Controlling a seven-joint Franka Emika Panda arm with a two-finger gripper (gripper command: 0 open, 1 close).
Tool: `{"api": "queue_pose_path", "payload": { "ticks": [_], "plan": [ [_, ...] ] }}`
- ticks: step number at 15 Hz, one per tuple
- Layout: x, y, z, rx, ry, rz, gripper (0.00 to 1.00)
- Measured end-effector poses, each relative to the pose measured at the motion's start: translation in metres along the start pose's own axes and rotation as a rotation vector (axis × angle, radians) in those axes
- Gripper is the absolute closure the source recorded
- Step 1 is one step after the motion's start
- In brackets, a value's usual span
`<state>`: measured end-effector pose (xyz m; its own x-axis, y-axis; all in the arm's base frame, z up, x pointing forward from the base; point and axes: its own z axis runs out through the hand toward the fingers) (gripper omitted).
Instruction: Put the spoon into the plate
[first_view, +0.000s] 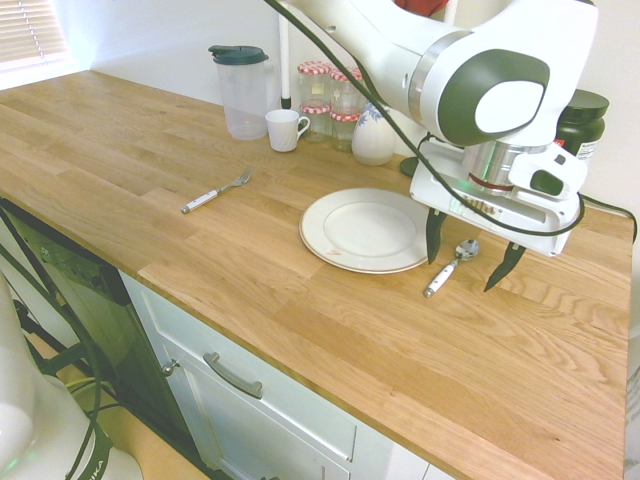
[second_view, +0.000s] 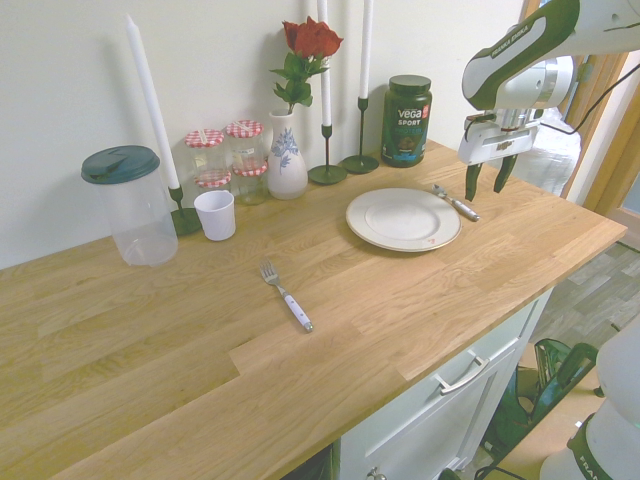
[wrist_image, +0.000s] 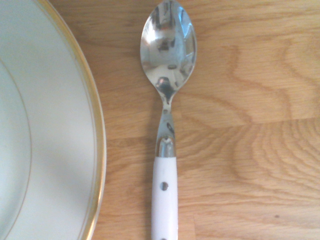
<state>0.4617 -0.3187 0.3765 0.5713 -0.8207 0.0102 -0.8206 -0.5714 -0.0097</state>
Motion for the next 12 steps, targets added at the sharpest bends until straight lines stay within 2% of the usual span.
{"api": "queue_pose_path", "payload": {
  "ticks": [2, 3, 12],
  "plan": [
    [0.002, -0.002, 0.011, 0.0, -0.008, 0.006, 0.0],
    [0.002, -0.004, 0.016, -0.002, -0.011, 0.006, 1.0],
    [-0.001, -0.022, 0.029, -0.008, -0.008, -0.006, 1.0]
  ]
}}
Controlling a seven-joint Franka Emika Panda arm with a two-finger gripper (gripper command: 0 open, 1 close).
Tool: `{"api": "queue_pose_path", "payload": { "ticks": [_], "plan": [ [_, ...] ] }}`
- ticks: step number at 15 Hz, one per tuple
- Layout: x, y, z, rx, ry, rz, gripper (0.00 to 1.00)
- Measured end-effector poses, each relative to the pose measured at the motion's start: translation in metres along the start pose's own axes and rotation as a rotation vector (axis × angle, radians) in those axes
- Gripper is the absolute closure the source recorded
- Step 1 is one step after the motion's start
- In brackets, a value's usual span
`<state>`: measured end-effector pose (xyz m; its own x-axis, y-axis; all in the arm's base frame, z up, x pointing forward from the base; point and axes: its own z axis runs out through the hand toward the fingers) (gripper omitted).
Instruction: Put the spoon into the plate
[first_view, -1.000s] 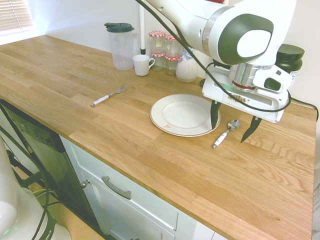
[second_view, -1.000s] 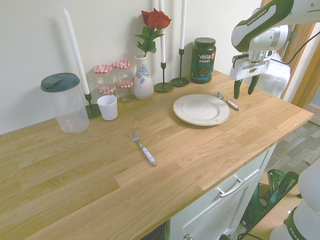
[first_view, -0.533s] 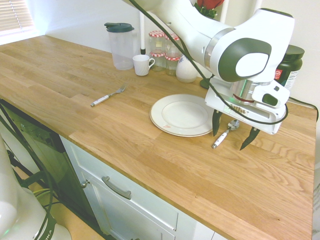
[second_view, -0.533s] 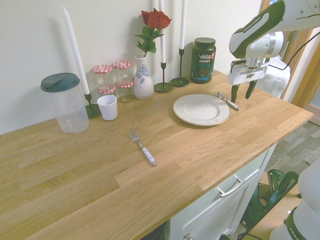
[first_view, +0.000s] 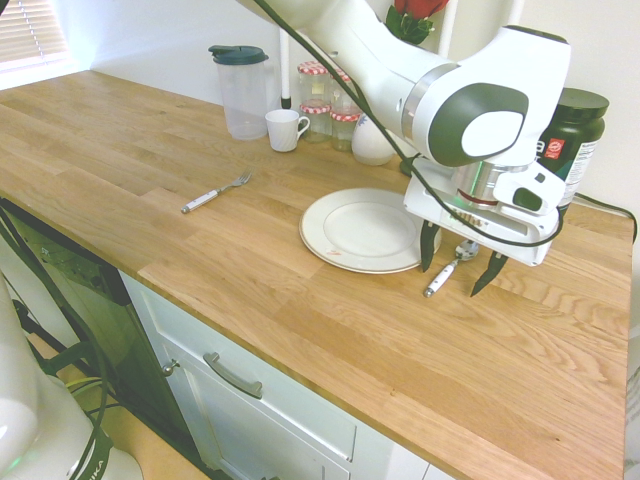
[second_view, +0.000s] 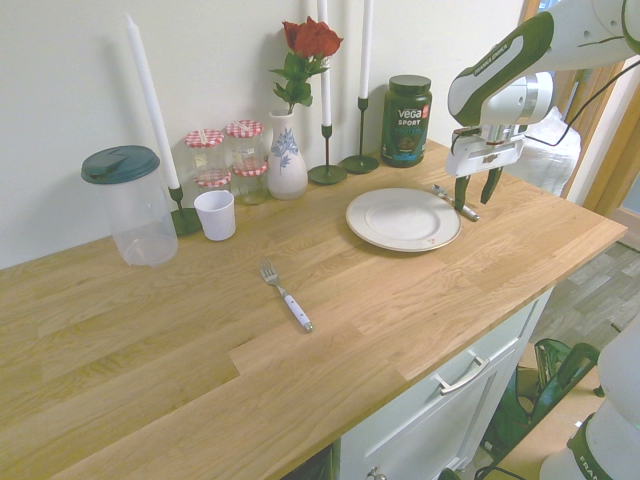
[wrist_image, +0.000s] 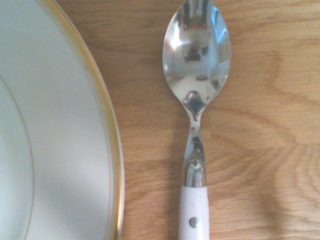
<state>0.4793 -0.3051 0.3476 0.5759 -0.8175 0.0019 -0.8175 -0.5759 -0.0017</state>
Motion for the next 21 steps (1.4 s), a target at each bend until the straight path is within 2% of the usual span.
{"api": "queue_pose_path", "payload": {
  "ticks": [18, 21],
  "plan": [
    [-0.001, -0.008, 0.01, -0.006, 0.001, -0.007, 1.0],
    [0.002, -0.012, -0.004, 0.011, 0.024, -0.009, 1.0]
  ]
}}
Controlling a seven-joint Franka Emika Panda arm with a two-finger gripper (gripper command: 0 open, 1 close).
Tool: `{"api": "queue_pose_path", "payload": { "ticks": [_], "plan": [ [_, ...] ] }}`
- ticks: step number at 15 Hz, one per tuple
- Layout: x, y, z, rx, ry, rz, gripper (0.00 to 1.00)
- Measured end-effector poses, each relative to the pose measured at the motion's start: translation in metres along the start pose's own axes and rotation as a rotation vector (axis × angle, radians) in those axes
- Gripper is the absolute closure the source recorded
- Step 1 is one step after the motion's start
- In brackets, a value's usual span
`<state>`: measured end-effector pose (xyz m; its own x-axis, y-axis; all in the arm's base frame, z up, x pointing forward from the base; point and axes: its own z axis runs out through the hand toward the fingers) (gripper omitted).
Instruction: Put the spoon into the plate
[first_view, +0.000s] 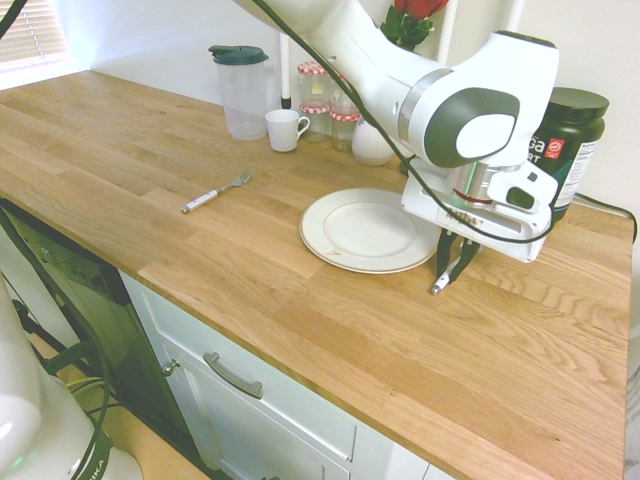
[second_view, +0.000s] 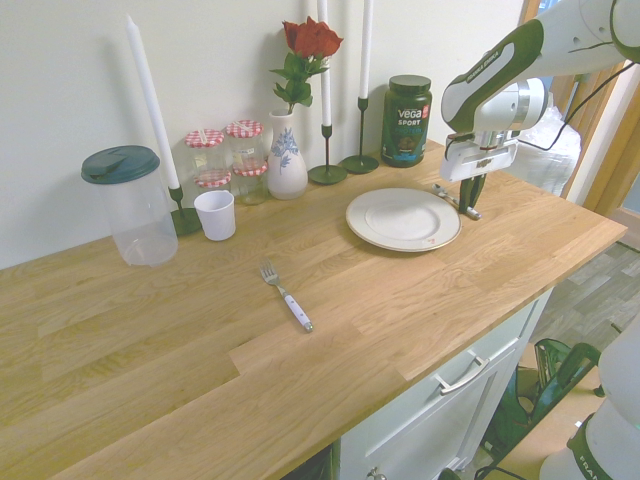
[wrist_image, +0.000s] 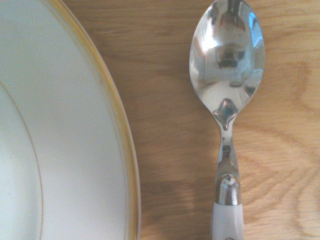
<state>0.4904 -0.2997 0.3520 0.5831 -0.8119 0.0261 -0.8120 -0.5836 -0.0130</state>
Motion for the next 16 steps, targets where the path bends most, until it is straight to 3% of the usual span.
{"api": "queue_pose_path", "payload": {
  "ticks": [6, 10, 16],
  "plan": [
    [-0.042, -0.045, -0.085, 0.068, 0.053, -0.08, 1.0],
    [-0.107, -0.101, -0.063, 0.026, 0.024, -0.148, 1.0],
    [-0.123, -0.095, -0.028, -0.007, 0.01, -0.163, 1.0]
  ]
}}
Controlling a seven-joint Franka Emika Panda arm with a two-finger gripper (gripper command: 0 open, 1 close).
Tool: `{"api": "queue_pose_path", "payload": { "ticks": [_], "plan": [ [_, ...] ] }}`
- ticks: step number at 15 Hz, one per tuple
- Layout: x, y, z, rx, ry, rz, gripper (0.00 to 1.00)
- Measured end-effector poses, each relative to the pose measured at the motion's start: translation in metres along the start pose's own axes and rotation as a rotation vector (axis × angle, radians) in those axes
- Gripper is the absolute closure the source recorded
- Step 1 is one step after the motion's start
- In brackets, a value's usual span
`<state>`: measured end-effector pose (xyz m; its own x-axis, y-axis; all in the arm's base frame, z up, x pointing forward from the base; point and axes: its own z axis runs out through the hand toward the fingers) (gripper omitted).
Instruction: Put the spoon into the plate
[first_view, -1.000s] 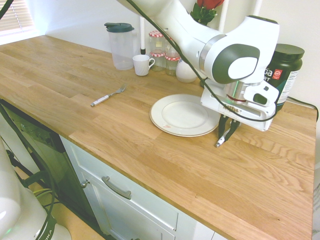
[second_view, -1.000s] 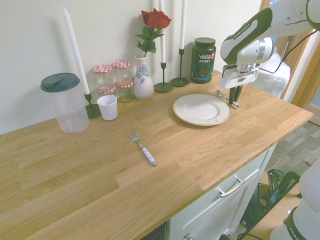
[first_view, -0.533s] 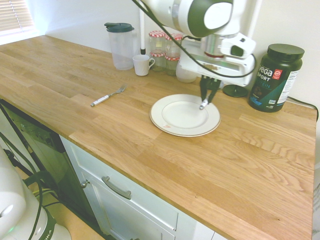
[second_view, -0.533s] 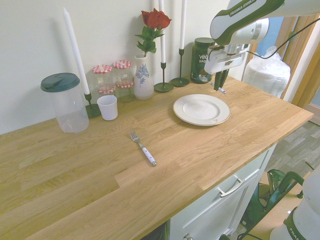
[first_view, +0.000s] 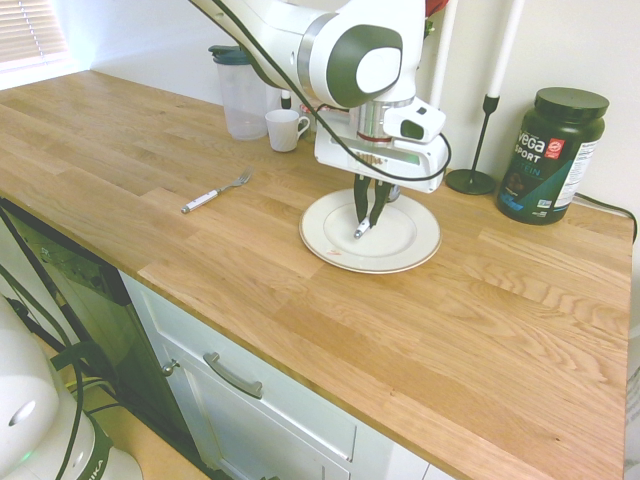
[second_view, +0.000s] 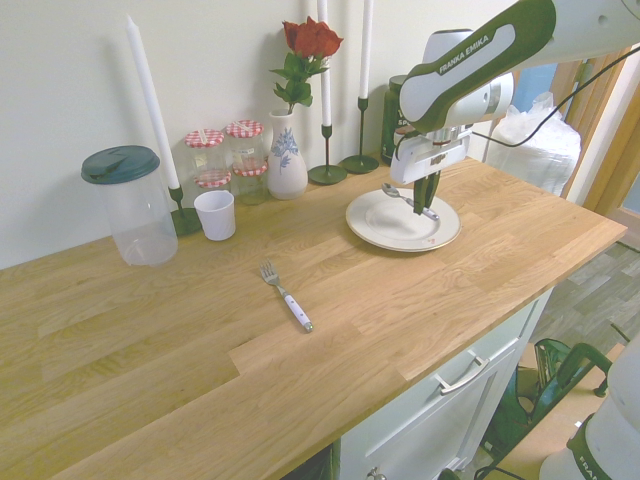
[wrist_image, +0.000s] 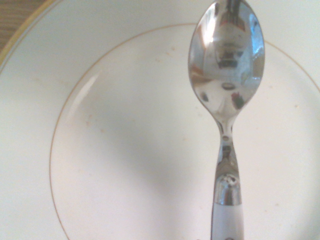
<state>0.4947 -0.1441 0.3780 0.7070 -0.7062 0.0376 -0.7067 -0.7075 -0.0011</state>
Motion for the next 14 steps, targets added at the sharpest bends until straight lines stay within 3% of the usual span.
{"api": "queue_pose_path", "payload": {
  "ticks": [4, 5, 14],
  "plan": [
    [-0.007, 0.0, 0.012, -0.016, -0.004, -0.008, 1.0],
    [-0.008, -0.001, 0.013, -0.018, -0.003, -0.008, 0.0],
    [-0.015, -0.004, 0.02, -0.033, -0.009, -0.013, 0.0]
  ]
}}
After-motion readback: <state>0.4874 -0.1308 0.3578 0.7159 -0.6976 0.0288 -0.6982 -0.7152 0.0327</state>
